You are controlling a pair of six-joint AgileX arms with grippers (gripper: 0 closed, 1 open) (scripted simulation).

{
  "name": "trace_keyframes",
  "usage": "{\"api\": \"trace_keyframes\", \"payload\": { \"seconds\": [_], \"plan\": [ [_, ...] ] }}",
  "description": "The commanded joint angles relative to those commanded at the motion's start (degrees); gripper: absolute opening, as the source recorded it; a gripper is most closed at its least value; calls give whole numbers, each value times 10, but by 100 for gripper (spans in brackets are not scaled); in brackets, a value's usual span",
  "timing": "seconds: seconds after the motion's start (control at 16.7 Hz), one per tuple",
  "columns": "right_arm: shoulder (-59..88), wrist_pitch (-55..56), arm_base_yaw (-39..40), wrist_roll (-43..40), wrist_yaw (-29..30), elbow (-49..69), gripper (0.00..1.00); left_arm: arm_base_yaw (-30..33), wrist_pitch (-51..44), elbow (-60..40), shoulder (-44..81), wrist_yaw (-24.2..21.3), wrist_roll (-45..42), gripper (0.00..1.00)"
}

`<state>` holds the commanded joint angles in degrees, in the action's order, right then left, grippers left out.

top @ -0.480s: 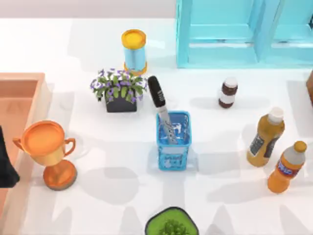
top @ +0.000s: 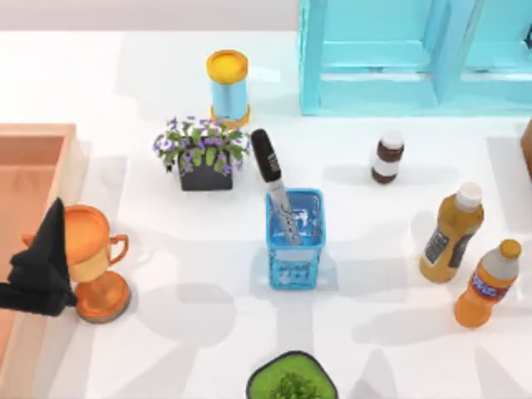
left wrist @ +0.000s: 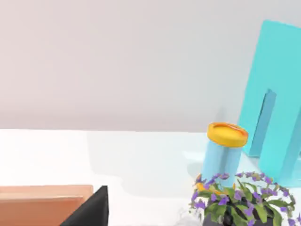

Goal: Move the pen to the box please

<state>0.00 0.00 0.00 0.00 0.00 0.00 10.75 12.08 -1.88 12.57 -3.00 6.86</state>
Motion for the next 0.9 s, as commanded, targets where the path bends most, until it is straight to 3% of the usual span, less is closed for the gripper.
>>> {"api": "trace_keyframes", "payload": {
  "seconds": [0.54, 0.72, 0.9],
  "plan": [
    [0, 0, 0, 0, 0, 0, 100, 239, 466, -64, 527, -64, 168, 100],
    [0, 0, 0, 0, 0, 0, 100, 280, 589, -85, 698, -74, 207, 100],
    [0, 0, 0, 0, 0, 0, 100, 278, 661, -96, 819, -73, 230, 100]
  ]
}}
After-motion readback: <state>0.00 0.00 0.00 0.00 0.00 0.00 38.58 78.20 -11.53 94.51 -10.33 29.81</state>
